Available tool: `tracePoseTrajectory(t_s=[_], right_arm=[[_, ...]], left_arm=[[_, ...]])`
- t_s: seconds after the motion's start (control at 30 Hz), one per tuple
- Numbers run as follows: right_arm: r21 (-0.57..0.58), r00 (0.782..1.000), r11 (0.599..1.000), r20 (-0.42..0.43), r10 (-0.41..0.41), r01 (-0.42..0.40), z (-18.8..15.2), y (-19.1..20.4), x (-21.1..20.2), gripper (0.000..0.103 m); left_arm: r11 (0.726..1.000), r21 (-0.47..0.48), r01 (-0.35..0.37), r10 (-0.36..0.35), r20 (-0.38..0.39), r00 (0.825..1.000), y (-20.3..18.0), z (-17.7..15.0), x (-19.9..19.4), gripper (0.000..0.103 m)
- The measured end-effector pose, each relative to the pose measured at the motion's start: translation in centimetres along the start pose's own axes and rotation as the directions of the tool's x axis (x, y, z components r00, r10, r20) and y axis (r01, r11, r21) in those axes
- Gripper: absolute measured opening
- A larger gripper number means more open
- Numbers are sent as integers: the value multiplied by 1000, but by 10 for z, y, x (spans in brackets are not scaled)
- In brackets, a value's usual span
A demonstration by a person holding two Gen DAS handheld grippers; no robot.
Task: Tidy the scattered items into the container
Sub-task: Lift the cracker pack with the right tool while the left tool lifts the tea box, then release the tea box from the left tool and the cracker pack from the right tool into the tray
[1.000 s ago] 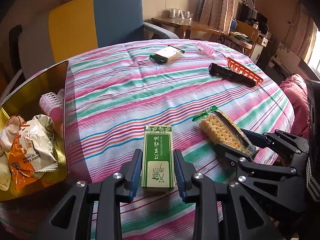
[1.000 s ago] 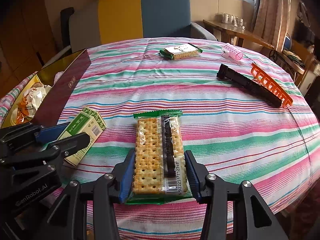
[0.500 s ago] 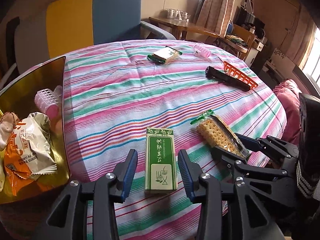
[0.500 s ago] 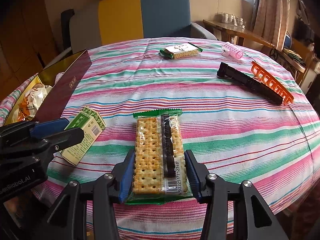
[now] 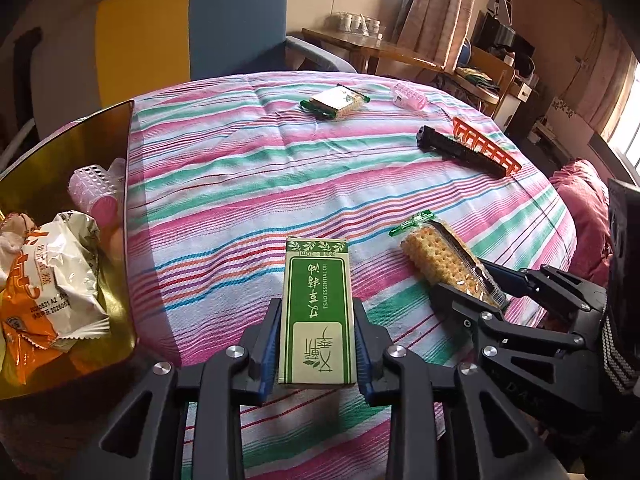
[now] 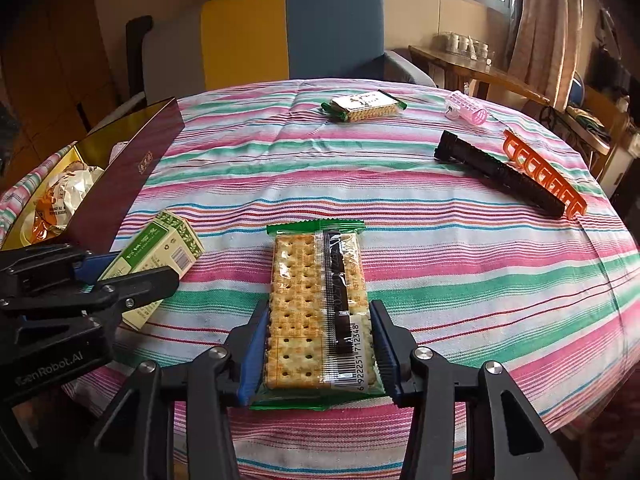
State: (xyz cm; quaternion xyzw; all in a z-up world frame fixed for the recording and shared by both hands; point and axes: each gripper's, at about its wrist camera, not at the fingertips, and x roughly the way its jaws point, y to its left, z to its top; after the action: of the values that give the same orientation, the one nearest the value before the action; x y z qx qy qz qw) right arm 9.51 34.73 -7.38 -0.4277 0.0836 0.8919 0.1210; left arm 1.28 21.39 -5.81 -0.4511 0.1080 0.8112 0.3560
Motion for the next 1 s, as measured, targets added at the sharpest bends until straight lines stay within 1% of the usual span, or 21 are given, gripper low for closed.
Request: tracePoseTrajectory(t_s=[0.07,0.2,0.37,0.5,0.63,0.73,0.9,1.0], right_arm=[[20,1000,1000,-2,19,-19,3,-1,-1,48],[38,998,998,9,56,-57,14,2,-5,48],[-30,991,992,46,124,-123,43,34,-13,48],[-109,976,975,75,203,-194,70,73,-18,48],[-190,953,942,74,293,-275,97,118,-16,48],[-254,938,913,53,344,-320,116,153,-7,48],[-288,922,881,-15,387,-374,142,200,23,48],[-311,921,869,-62,386,-385,150,223,43,48]], left_arm=[[1000,-19,9,-8,18,1000,5,1,-9,31],[999,-49,-14,18,75,997,17,3,-33,31],[990,-133,-50,72,161,984,49,2,-69,31],[966,-237,-102,153,205,967,93,-3,-97,31],[933,-318,-169,241,202,949,139,-8,-108,31],[909,-363,-205,281,172,944,169,-12,-106,31],[885,-401,-235,306,121,944,201,-18,-91,31],[878,-415,-239,307,104,946,211,-22,-85,31]])
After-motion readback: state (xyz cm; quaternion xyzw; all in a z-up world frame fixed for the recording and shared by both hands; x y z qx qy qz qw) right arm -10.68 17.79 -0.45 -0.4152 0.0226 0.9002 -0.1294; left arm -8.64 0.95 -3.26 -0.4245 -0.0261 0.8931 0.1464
